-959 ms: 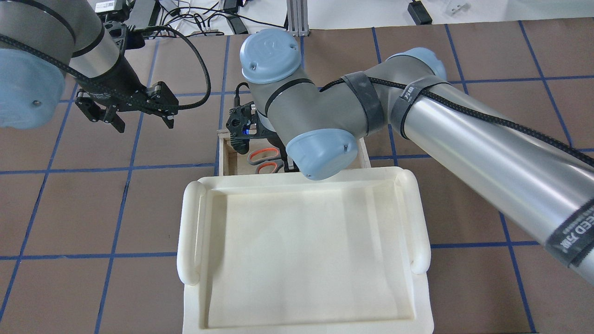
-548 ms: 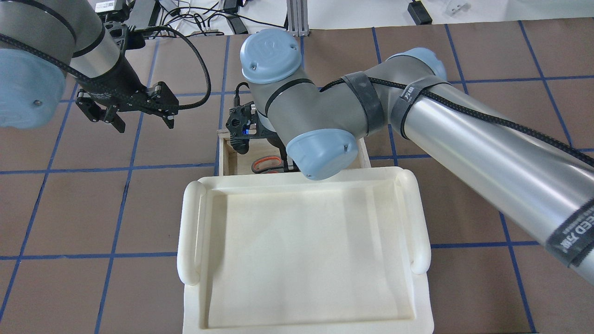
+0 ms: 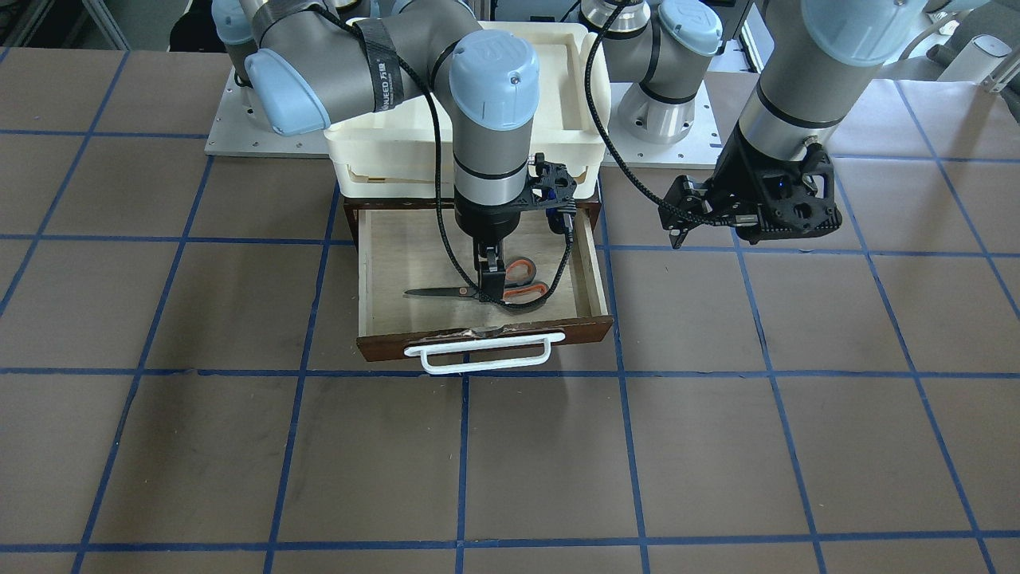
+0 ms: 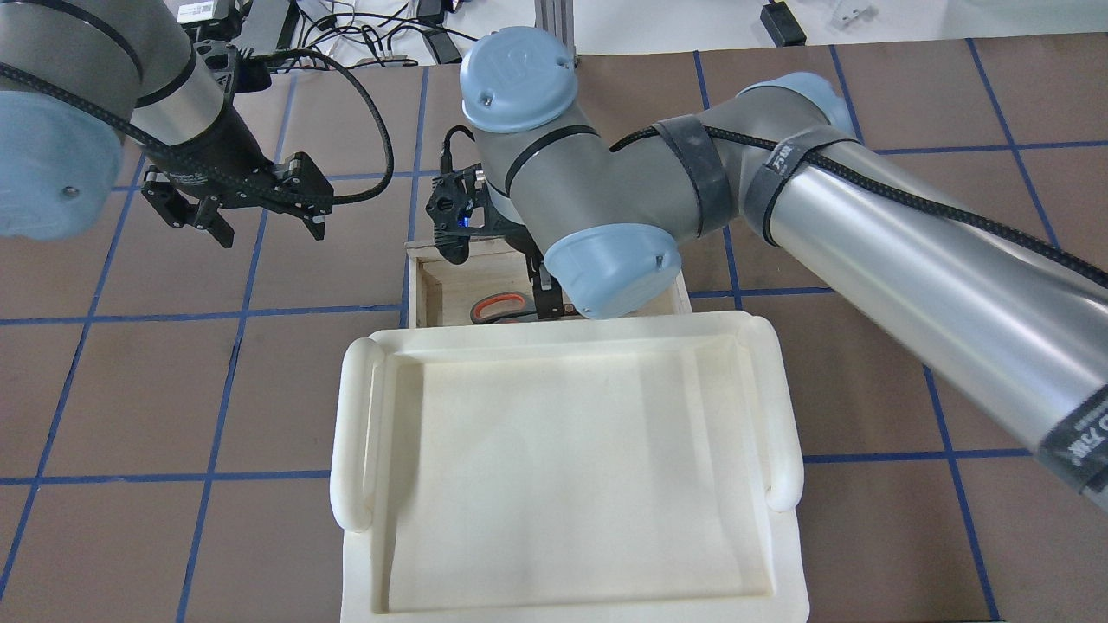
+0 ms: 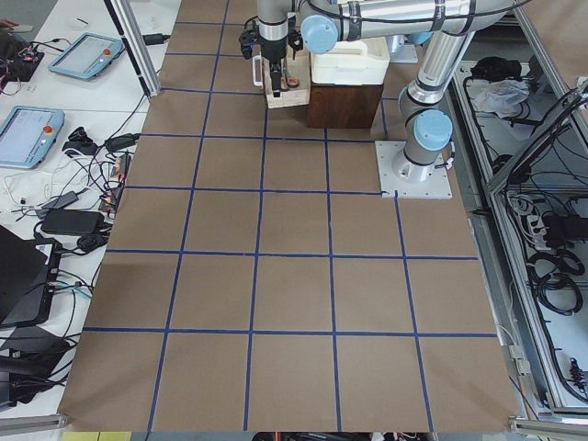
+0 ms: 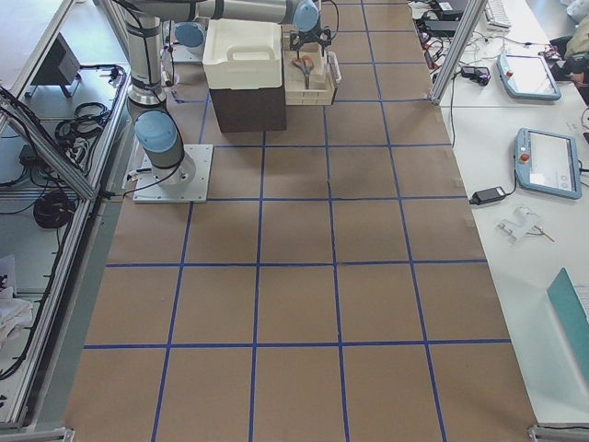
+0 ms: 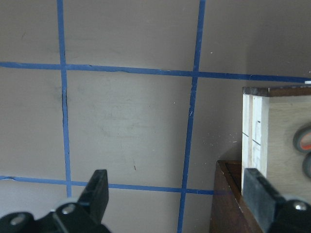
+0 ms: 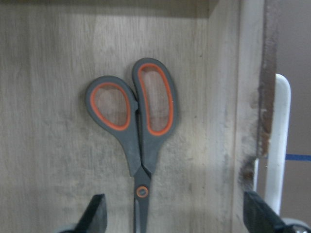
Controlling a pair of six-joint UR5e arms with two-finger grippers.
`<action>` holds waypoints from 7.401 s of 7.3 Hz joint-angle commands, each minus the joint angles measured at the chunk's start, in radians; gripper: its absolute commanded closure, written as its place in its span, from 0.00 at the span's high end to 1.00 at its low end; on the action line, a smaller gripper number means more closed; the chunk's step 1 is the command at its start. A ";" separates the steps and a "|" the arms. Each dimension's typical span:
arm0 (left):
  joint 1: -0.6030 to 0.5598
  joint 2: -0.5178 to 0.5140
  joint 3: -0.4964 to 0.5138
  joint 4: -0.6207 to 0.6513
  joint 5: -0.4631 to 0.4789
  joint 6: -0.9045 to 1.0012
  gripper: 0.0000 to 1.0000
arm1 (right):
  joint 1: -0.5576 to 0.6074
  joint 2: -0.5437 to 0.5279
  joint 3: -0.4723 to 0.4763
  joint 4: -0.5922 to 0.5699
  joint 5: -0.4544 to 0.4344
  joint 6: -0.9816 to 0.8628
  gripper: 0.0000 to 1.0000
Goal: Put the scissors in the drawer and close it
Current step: 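Raise the right gripper out of the drawer and withdraw, then move the left gripper over the drawer's front edge, then push the drawer front away from the robot with the left gripper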
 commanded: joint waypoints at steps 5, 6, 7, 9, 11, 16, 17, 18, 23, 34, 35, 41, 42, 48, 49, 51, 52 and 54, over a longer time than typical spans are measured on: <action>0.008 0.008 0.003 0.003 0.002 -0.001 1.00 | -0.413 -0.271 -0.028 0.120 -0.003 0.024 1.00; 0.009 0.001 0.003 0.029 0.000 -0.001 1.00 | -0.445 -0.307 -0.030 0.189 -0.002 0.100 1.00; 0.008 0.017 0.003 0.063 0.000 -0.001 1.00 | -0.446 -0.312 -0.028 0.205 -0.003 0.280 1.00; 0.011 -0.013 0.006 0.090 -0.005 -0.016 1.00 | -0.438 -0.329 -0.028 0.217 -0.002 0.603 1.00; 0.012 -0.036 0.017 0.144 0.002 -0.001 1.00 | -0.409 -0.362 -0.031 0.325 0.000 0.955 1.00; 0.012 0.003 0.055 0.094 0.000 -0.001 1.00 | -0.392 -0.369 -0.031 0.445 0.049 1.303 1.00; 0.012 -0.004 0.076 0.077 0.000 -0.001 1.00 | -0.392 -0.367 -0.031 0.446 0.052 1.303 1.00; 0.012 -0.007 0.080 0.066 -0.002 -0.001 1.00 | -0.392 -0.369 -0.030 0.449 0.049 1.294 1.00; 0.011 -0.006 0.077 0.064 -0.002 -0.001 1.00 | -0.392 -0.370 -0.025 0.447 0.040 1.288 1.00; -0.237 -0.470 0.248 0.402 -0.002 -0.232 1.00 | -0.393 -0.369 -0.023 0.433 0.051 1.279 1.00; -0.268 -0.510 0.271 0.402 0.000 -0.298 1.00 | -0.393 -0.364 -0.023 0.432 0.049 1.277 1.00; -0.314 -0.566 0.287 0.243 -0.006 -0.451 1.00 | -0.395 -0.369 -0.023 0.435 0.049 1.279 1.00; -0.316 -0.561 0.287 0.229 -0.009 -0.451 1.00 | -0.395 -0.367 -0.023 0.435 0.049 1.279 1.00; -0.316 -0.524 0.288 0.121 -0.068 -0.452 1.00 | -0.395 -0.369 -0.023 0.433 0.051 1.279 1.00; -0.315 -0.521 0.288 0.104 -0.069 -0.452 1.00 | -0.393 -0.369 -0.023 0.435 0.051 1.279 1.00; -0.316 -0.504 0.290 0.054 -0.069 -0.452 1.00 | -0.393 -0.369 -0.023 0.435 0.051 1.279 1.00; -0.315 -0.498 0.290 0.039 -0.071 -0.452 1.00 | -0.393 -0.370 -0.023 0.435 0.052 1.279 1.00; -0.316 -0.481 0.288 0.005 -0.092 -0.452 1.00 | -0.393 -0.370 -0.023 0.435 0.052 1.279 1.00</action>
